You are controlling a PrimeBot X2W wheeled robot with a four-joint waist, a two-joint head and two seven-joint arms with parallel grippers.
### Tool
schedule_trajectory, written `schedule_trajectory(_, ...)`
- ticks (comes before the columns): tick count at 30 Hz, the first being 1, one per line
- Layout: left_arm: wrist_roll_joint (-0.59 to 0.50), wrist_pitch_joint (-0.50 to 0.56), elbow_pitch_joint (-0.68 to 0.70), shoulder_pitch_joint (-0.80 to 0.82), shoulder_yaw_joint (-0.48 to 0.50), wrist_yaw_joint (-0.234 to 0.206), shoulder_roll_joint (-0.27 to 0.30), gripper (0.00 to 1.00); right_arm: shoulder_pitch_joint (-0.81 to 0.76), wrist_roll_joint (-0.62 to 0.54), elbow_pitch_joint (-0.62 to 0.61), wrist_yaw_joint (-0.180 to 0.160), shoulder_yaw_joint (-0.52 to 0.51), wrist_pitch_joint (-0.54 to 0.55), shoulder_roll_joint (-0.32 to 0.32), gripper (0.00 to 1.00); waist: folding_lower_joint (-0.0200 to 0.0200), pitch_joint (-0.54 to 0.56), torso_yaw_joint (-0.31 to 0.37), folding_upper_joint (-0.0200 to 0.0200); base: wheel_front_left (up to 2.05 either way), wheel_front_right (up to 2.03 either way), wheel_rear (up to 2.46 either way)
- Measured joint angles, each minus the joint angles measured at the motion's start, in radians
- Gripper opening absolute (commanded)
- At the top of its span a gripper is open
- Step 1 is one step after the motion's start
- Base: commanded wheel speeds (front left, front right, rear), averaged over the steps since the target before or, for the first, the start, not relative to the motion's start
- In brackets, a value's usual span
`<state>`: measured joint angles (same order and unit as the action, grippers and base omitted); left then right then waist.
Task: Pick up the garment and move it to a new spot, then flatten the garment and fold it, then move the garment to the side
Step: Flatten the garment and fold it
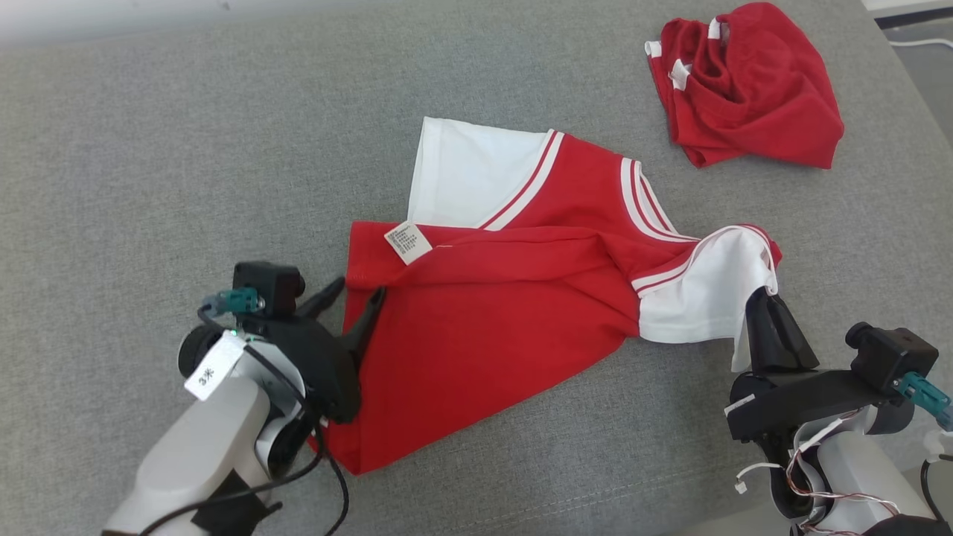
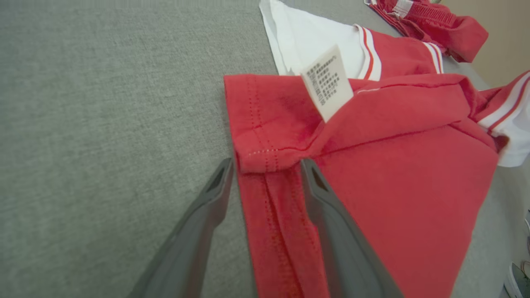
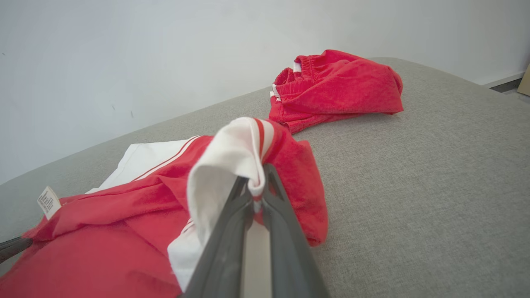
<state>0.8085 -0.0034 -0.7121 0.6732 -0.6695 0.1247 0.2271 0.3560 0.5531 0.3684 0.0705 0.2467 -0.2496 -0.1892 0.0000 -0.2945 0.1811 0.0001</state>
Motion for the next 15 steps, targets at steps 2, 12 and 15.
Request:
schedule_trajectory(2, 0.0, -0.007, -0.003, 0.019, -0.007, 0.0, 0.001, 0.88, 0.0, -0.004, 0.0, 0.0, -0.002, 0.0, 0.002, 0.0, 0.0, -0.002, 0.002, 0.0, 0.0, 0.0, 0.0)
schedule_trajectory(12, 0.018, -0.018, -0.02, 0.039, -0.043, 0.0, 0.001, 0.46, 0.002, -0.017, 0.003, 0.007, -0.006, 0.0, 0.01, 0.0, 0.0, -0.009, 0.005, 0.0, 0.0, 0.0, 0.0)
schedule_trajectory(15, 0.022, -0.018, -0.027, 0.04, -0.056, 0.0, 0.001, 0.18, 0.003, -0.02, 0.007, 0.009, -0.008, 0.0, 0.012, 0.0, 0.0, -0.008, 0.005, 0.0, 0.0, 0.0, 0.0)
